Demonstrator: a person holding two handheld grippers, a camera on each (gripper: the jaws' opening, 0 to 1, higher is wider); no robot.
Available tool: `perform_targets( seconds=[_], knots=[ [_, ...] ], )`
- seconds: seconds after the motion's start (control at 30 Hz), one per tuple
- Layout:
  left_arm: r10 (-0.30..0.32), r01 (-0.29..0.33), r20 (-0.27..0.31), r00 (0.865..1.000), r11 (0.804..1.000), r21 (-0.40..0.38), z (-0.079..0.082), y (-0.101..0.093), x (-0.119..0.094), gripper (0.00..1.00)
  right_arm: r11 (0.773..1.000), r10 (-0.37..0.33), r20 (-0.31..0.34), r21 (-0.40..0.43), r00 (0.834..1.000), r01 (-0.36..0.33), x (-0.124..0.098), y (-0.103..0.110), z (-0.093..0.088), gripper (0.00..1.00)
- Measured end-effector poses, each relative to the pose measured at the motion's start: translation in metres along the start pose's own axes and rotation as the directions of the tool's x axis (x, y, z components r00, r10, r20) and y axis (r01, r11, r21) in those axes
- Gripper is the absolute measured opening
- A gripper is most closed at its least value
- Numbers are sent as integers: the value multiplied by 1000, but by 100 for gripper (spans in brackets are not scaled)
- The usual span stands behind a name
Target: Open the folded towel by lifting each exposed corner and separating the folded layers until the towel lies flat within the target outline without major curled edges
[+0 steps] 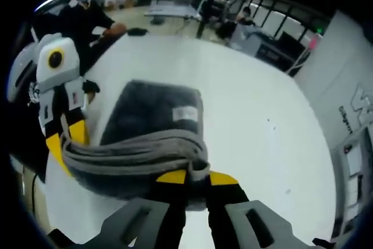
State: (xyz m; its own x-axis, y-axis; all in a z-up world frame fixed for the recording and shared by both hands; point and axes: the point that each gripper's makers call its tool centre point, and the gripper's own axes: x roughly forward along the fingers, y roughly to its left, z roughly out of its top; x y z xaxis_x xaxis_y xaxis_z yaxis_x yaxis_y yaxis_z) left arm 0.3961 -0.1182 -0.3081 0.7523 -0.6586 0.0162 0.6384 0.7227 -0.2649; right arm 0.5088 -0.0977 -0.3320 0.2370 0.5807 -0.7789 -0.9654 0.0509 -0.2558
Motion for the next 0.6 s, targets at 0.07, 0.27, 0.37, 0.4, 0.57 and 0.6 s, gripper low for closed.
perform_targets(
  seconds=[0.07, 0.27, 0.37, 0.4, 0.57, 0.6],
  knots=[
    [2, -2, -2, 1000, 1000, 8, -2, 0, 1, 7, 1000, -2, 5, 0, 1000, 2, 1, 1, -2, 6],
    [-3, 3, -14, 1000, 1000, 22, -8, -3, 5, 7, 1000, -20, 19, 1, 1000, 20, 0, 5, -6, 6],
    [-8, 9, -19, 1000, 1000, 30, -11, -6, 6, 7, 999, -32, 29, 6, 999, 32, -2, 7, -11, 7],
    [-10, 11, -23, 1000, 999, 32, -12, -6, 7, 7, 999, -34, 29, 7, 999, 34, -3, 5, -13, 7],
    [-26, 28, -43, 999, 999, 39, -19, -13, 10, 7, 999, -45, 42, 27, 998, 44, -6, 9, -21, 7],
    [-29, 31, -46, 998, 999, 41, -21, -14, 11, 8, 999, -46, 41, 29, 998, 44, -6, 9, -23, 7]
  ],
)
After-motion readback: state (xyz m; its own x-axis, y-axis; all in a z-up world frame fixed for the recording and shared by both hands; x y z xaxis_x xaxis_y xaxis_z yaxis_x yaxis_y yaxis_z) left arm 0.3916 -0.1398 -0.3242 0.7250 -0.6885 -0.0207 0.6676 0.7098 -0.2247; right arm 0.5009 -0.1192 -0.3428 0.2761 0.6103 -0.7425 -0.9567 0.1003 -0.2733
